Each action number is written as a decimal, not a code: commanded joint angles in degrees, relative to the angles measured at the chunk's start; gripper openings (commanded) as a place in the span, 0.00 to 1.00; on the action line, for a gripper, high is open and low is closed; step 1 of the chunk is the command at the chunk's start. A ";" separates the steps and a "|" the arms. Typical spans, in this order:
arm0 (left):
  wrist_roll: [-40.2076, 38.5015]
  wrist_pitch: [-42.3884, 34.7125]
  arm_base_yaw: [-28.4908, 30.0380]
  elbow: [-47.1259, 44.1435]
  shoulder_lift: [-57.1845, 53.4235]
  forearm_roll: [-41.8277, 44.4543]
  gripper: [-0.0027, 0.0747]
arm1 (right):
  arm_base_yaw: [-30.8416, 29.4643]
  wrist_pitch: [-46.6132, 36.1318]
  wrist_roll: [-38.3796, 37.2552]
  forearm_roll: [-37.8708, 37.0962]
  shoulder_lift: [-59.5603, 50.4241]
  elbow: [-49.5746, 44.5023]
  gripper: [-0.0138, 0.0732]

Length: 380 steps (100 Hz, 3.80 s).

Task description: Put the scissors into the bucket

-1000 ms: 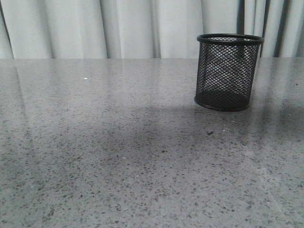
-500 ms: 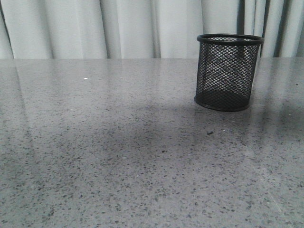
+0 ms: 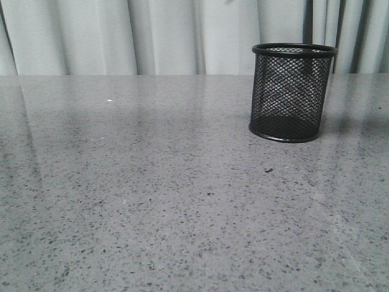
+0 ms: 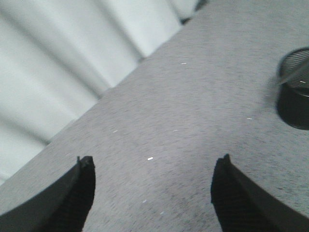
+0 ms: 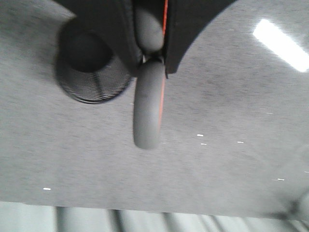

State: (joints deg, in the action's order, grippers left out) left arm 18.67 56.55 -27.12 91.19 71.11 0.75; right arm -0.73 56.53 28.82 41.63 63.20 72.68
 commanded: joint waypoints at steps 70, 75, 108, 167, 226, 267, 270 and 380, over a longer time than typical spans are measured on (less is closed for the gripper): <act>-1.50 1.46 11.24 1.83 -9.49 -2.31 0.63 | 0.77 3.20 -7.97 -13.84 6.87 7.02 0.10; -1.50 1.46 11.24 1.83 -9.49 -2.46 0.63 | 1.22 3.10 -7.86 -13.84 7.80 7.02 0.10; -1.50 1.46 11.24 1.83 -9.49 -2.46 0.63 | 3.32 0.68 -7.11 -14.00 13.16 7.02 0.10; -1.50 1.59 11.24 1.83 -9.49 -2.00 0.63 | 3.08 -1.07 -6.30 -18.14 12.61 10.14 0.48; -1.50 0.16 11.24 -1.16 -9.50 -0.27 0.14 | 3.31 -11.47 -6.30 -13.50 1.05 7.08 0.21; -8.08 -30.98 11.24 -30.82 -22.69 -1.62 0.01 | 3.41 -41.53 -4.11 -12.73 -18.61 -23.70 0.08; -8.08 -33.92 11.24 -33.66 -24.34 -1.62 0.01 | 3.41 -42.79 -3.98 -12.73 -20.20 -26.26 0.08; -8.08 -63.02 11.24 -77.36 -60.43 -8.09 0.01 | 3.41 -54.36 -3.81 -12.73 -46.25 -56.18 0.08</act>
State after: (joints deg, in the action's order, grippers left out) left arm 11.17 -2.12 -16.05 12.25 10.13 -6.74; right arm 2.54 6.64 24.28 28.57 16.51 15.00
